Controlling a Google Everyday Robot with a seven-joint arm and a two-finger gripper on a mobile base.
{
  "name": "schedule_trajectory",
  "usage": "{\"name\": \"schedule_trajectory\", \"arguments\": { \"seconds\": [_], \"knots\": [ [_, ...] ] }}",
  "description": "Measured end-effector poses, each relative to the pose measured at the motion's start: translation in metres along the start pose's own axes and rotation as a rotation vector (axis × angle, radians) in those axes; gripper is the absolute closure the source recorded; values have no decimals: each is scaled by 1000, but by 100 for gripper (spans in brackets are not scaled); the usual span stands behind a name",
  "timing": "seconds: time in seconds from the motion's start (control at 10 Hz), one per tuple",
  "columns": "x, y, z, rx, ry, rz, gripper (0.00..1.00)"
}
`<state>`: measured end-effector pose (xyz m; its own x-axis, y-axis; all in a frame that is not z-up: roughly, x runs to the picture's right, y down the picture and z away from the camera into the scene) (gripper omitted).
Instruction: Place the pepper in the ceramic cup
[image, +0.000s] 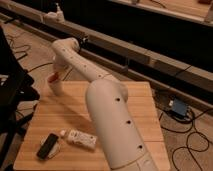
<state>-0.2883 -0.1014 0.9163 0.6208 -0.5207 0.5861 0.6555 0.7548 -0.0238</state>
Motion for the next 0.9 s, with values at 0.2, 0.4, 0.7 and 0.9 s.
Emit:
{"name": "schedule_trajectory", "arguments": {
  "seconds": [0.2, 0.4, 0.7, 0.9],
  "knots": [
    [-2, -2, 2, -5, -6, 0, 26],
    [-1, -4, 2, -4, -10, 6, 26],
    [4, -8, -2, 18, -18, 27, 26],
    [10, -26, -19, 124, -77, 126, 26]
  ]
}}
